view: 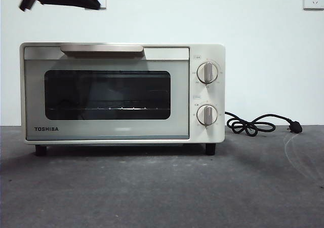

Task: Take the corn from the table,put the corn in the oven

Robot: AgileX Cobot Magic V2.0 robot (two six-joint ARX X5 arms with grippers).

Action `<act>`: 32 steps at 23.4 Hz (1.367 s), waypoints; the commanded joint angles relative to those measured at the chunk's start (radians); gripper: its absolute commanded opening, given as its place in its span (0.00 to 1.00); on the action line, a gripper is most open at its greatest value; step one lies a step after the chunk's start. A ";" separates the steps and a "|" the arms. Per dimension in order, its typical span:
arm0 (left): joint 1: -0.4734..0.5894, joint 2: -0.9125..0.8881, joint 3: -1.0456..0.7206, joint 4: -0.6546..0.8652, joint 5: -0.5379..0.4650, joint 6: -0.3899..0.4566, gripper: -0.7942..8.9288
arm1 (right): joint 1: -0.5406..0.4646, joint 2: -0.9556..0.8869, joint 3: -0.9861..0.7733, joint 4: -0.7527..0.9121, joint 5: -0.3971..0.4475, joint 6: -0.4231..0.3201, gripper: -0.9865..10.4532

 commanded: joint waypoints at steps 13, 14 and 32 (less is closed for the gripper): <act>-0.099 0.159 0.140 -0.218 -0.213 0.176 0.08 | 0.002 -0.001 0.029 -0.050 0.024 -0.004 0.08; -0.102 0.166 0.140 -0.228 -0.233 0.182 0.08 | 0.002 -0.001 0.029 -0.050 0.024 -0.008 0.08; -0.125 0.174 0.140 -0.558 -0.257 0.259 0.08 | 0.002 -0.001 0.029 -0.050 0.050 -0.027 0.08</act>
